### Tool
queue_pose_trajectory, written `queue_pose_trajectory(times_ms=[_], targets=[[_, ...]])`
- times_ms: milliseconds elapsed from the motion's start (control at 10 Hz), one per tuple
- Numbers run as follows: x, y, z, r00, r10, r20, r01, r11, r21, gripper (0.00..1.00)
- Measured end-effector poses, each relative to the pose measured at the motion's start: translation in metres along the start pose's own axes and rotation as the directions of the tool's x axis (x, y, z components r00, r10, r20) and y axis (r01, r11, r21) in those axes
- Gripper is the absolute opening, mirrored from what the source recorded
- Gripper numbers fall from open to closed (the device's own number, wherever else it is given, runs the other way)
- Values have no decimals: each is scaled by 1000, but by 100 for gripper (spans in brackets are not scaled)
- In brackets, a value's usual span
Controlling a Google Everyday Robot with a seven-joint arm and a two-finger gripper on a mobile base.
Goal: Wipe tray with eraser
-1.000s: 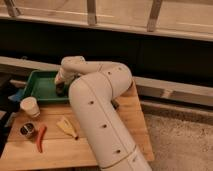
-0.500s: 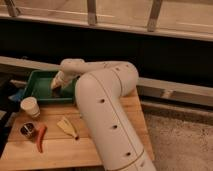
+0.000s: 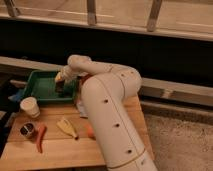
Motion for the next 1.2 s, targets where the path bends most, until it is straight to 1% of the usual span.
queue_pose_trajectory(times_ms=[100,200,300,400,500,600,700,800,900,1000,1200], targets=[[-5,12,7,1000,-10,3,11,999,-47,0],[-5,19,10,1000,-16,3,16,997,-76,0],[1,29,11,1000,-25,-3,24,993,-114,0],[12,42,13,999,-37,-17,34,989,-141,0],[21,53,13,999,-44,-31,39,987,-155,0],[37,62,12,997,-52,-56,42,985,-169,0],[45,64,9,996,-55,-71,42,985,-166,0],[54,60,2,995,-46,-86,33,989,-147,0],[56,57,-1,995,-41,-89,29,991,-132,0],[54,50,-5,995,-37,-88,28,994,-103,0],[37,29,-10,996,-34,-79,31,999,-33,0]])
